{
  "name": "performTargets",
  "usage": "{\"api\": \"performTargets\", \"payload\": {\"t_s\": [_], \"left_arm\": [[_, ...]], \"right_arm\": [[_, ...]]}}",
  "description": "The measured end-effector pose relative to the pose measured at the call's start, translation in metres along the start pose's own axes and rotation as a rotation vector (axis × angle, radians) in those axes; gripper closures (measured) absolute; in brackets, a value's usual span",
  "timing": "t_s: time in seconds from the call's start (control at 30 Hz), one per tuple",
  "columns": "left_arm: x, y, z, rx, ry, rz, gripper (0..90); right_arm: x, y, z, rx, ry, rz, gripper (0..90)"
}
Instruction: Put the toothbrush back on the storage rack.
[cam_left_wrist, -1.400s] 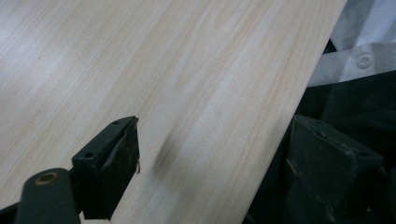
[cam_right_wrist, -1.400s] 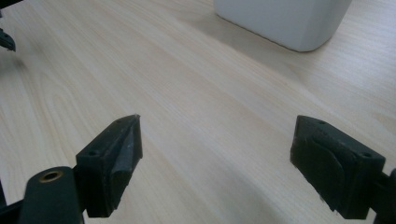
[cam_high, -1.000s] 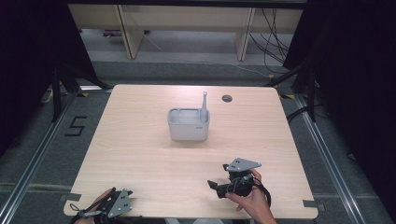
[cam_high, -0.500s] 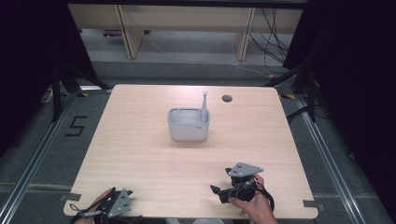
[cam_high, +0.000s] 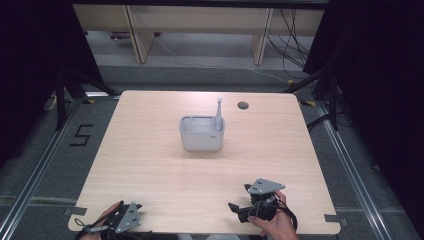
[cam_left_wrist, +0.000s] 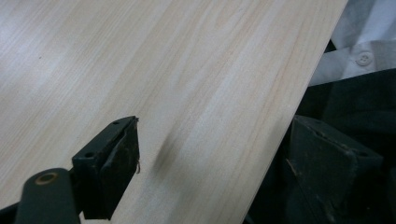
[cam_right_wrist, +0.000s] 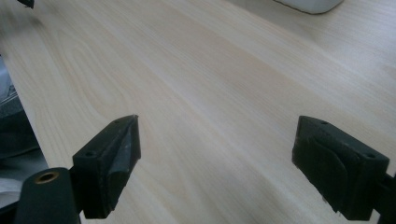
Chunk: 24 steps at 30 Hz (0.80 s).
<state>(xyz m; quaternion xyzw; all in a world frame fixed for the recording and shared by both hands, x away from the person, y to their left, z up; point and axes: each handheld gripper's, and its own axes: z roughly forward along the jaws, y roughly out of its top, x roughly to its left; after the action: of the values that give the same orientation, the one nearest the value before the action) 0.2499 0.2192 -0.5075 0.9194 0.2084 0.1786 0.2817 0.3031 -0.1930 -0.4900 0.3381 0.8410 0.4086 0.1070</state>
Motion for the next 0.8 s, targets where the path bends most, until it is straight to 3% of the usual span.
{"api": "performTargets", "payload": {"t_s": [0.13, 0.2, 0.23, 0.37, 0.8], "left_arm": [[-0.0001, 0.0000, 0.0001, 0.001, 0.001, 0.002, 16.4], [0.0001, -0.0001, -0.0001, 0.000, 0.002, 0.002, 16.3], [0.0002, -0.0001, -0.0002, 0.000, 0.002, 0.001, 16.3], [0.0000, -0.0002, 0.0003, 0.000, -0.001, 0.000, 16.3], [0.0003, 0.0000, -0.0004, 0.000, 0.002, 0.004, 16.3]], "right_arm": [[-0.0011, -0.0022, -0.0029, 0.003, -0.015, -0.005, 16.1], [0.0003, -0.0032, -0.0049, 0.006, -0.022, 0.021, 16.1], [-0.0019, -0.0037, -0.0057, -0.009, -0.032, -0.007, 16.1], [-0.0009, -0.0069, -0.0072, 0.005, -0.020, 0.024, 16.1], [-0.0023, -0.0093, -0.0043, 0.019, -0.008, 0.007, 16.1]]}}
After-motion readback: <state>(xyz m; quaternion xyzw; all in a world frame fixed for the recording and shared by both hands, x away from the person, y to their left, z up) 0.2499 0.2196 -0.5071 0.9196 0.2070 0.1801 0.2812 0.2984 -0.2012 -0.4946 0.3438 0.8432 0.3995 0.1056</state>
